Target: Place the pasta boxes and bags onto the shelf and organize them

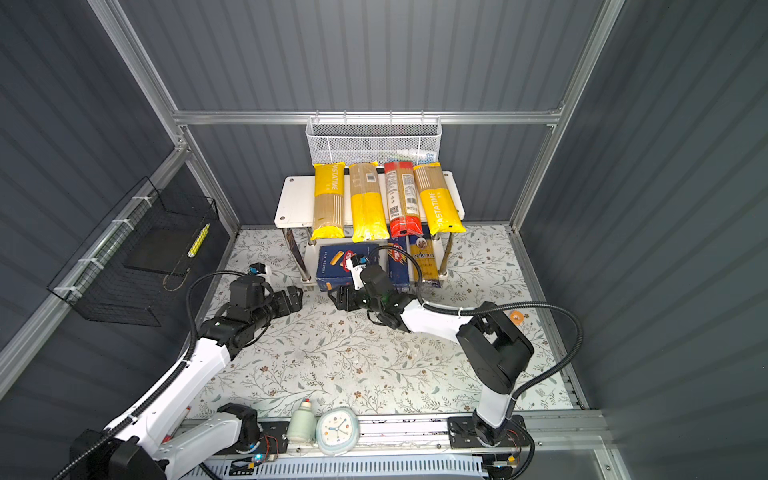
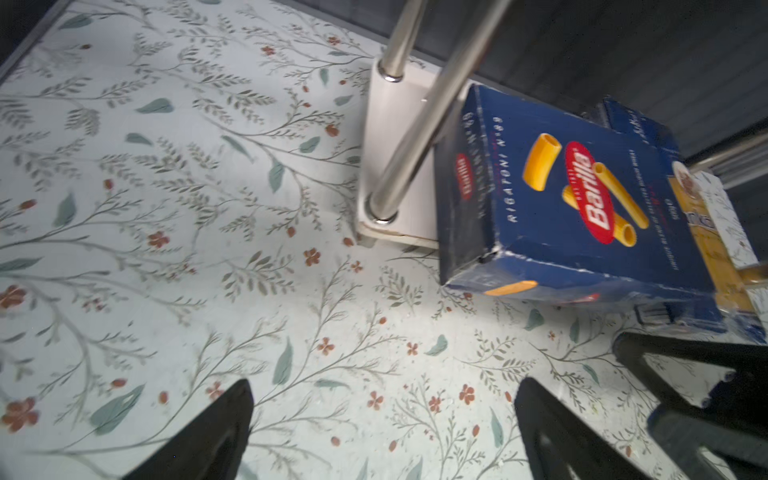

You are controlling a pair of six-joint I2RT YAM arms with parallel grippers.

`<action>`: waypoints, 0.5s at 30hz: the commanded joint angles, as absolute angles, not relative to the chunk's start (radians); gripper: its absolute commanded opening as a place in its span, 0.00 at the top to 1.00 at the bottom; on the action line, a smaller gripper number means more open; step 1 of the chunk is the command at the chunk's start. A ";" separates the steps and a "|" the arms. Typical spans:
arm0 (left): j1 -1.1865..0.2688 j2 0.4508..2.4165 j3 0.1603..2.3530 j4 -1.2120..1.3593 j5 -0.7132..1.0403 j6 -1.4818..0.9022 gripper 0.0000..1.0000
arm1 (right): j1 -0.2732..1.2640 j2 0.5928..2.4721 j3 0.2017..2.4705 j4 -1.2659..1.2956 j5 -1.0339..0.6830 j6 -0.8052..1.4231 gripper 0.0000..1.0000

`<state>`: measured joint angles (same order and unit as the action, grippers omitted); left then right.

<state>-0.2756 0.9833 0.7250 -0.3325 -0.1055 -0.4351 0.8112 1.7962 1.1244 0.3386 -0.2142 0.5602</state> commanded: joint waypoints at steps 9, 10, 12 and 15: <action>-0.251 0.872 0.680 -0.426 -0.110 -0.449 0.01 | 0.789 1.903 1.270 0.329 -0.252 0.532 0.29; -0.251 0.870 0.675 -0.425 -0.104 -0.449 0.01 | 0.787 1.900 1.274 0.318 -0.252 0.523 0.29; -0.250 0.863 0.669 -0.420 -0.098 -0.445 0.01 | 0.790 1.889 1.277 0.292 -0.260 0.497 0.29; -0.250 0.865 0.661 -0.416 -0.101 -0.443 0.01 | 0.793 1.863 1.261 0.265 -0.266 0.480 0.29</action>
